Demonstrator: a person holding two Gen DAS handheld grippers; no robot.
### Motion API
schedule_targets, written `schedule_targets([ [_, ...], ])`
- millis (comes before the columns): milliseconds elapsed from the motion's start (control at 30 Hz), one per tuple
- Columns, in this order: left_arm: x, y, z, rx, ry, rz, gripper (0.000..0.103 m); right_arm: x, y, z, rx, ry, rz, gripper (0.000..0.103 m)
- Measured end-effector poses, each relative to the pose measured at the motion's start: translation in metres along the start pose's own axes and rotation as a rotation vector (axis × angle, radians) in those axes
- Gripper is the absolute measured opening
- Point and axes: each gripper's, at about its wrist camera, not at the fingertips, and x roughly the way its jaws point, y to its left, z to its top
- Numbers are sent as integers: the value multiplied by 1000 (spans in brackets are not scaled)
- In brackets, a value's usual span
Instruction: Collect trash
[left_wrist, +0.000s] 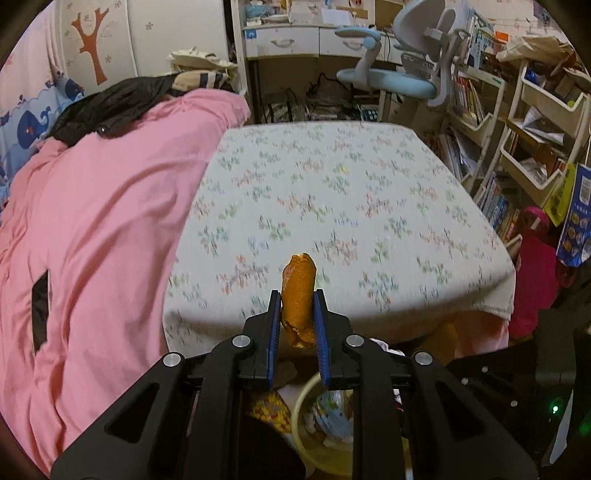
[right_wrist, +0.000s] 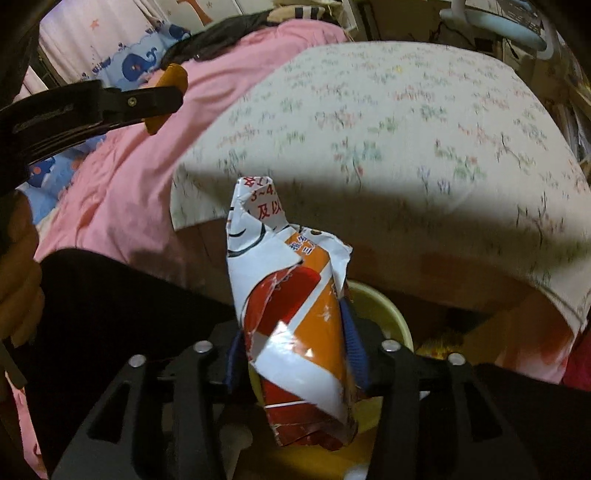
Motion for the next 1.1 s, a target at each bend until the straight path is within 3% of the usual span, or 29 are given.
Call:
schedule_targets([
  [133, 5, -3, -21, -6, 48, -16, 17, -10, -7, -4, 28, -23, -44, 59],
  [200, 7, -4, -32, -15, 68, -21, 17, -19, -9, -4, 31, -49, -85, 66],
  [400, 12, -14, -59, -24, 130, -59, 17, -54, -18, 8, 43, -168, -231, 81],
  [667, 20, -40, -84, 2, 201, -121, 17, -85, -21, 22, 23, -278, -367, 88],
  [733, 21, -46, -87, 22, 212, -123, 22, -91, -18, 26, 12, -311, -391, 90],
  [800, 20, -46, -87, 19, 206, -108, 41, -97, -17, 32, 5, -335, -411, 93],
  [933, 15, -42, -80, 4, 177, -88, 51, -109, -14, 42, 0, -382, -430, 95],
  [1100, -4, -28, -61, -35, 50, -30, 62, -116, -10, 56, -6, -415, -445, 95],
])
